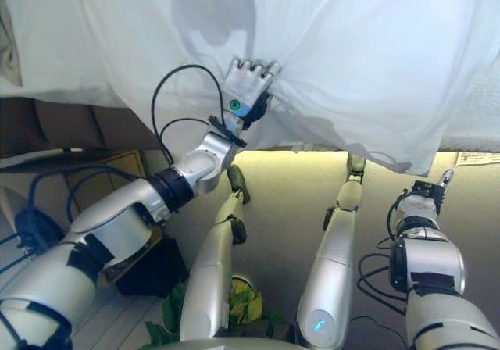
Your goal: Make the bed neatly
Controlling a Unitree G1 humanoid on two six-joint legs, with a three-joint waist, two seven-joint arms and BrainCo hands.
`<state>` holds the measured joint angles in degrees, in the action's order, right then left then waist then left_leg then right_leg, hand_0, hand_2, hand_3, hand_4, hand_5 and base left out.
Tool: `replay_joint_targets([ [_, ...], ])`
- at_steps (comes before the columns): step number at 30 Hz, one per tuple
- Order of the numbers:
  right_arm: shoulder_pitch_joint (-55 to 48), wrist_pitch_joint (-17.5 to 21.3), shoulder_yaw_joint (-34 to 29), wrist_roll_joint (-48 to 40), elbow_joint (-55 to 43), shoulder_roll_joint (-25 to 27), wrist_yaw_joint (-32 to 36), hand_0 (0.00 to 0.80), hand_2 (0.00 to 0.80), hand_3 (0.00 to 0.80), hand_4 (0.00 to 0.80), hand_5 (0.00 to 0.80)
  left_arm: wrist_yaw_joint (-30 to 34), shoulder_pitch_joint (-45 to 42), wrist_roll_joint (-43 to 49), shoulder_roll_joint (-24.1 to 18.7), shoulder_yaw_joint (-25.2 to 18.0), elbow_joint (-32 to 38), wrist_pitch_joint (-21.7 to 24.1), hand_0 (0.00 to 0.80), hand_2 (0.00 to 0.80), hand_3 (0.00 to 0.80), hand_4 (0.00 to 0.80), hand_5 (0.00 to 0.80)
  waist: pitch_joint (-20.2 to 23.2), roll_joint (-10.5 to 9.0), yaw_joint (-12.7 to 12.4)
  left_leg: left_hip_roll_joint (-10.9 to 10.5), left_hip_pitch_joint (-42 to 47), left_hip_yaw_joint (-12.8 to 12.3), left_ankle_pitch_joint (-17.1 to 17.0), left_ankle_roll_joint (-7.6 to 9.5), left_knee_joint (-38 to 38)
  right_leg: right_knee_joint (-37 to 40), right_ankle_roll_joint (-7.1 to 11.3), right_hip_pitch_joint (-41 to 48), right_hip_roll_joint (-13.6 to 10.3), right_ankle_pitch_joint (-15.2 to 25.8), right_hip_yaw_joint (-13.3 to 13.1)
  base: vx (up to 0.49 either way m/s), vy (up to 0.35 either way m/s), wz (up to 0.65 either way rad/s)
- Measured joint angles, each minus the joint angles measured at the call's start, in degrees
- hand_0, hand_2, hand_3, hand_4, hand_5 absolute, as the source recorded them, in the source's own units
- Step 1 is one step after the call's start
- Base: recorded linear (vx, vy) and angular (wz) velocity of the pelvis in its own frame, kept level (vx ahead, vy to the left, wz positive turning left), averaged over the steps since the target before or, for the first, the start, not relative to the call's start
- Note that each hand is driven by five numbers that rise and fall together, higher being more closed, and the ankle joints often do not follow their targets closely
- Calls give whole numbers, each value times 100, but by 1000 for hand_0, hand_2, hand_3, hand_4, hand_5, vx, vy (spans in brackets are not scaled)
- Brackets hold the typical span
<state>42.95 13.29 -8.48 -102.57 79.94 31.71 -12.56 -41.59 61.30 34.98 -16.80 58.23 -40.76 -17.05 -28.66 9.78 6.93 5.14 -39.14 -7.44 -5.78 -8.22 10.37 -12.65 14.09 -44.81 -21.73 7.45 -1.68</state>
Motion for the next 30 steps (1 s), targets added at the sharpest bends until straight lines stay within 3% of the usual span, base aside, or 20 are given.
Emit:
replay_joint_targets([
  [9, -197, 0, -2, 25, 42, 48, 14, 0, 0, 0, 0, 0, 236, -126, 1200, -307, 233, -514, 184, 800, 800, 800, 800, 800, 0, -8, 96, 156, 657, 54, 10, 11, -104, 160, -79, 768, 139, 32, 173, 13, 11, -2],
  [13, -67, -98, -11, 117, 54, 220, -188, 0, 0, 0, 0, 0, 175, -132, 835, -555, 402, -809, 435, 800, 800, 800, 800, 800, -1, -5, 200, 148, 816, 12, -9, -19, -128, 299, -59, 960, 133, 90, 180, -2, 77, -5],
  [16, -29, -127, -13, 240, 71, 305, -270, 0, 0, 0, 0, 0, 41, -168, 253, -564, 390, -898, 679, 800, 800, 800, 800, 800, -3, 2, 190, 147, 866, -3, -10, -20, -153, 300, -60, 996, 131, 86, 181, -2, 35, -1],
  [21, -38, -125, -13, 225, 72, 196, -271, 0, 0, 0, 0, 0, -163, -336, 178, -422, 273, -948, 832, 800, 800, 800, 800, 800, -12, 45, 129, 150, 938, 23, -12, -19, -158, 301, -57, 1097, 130, 69, 221, -46, -109, 2],
  [30, -611, -113, -46, -270, 149, 25, -16, 0, 0, 0, 0, 0, -128, -530, 194, -332, 115, -749, 1013, 800, 800, 800, 800, 800, -9, 39, -22, 271, 1395, 305, -23, -45, -208, 498, -92, 1951, 210, 2, 707, 7, -149, 15],
])
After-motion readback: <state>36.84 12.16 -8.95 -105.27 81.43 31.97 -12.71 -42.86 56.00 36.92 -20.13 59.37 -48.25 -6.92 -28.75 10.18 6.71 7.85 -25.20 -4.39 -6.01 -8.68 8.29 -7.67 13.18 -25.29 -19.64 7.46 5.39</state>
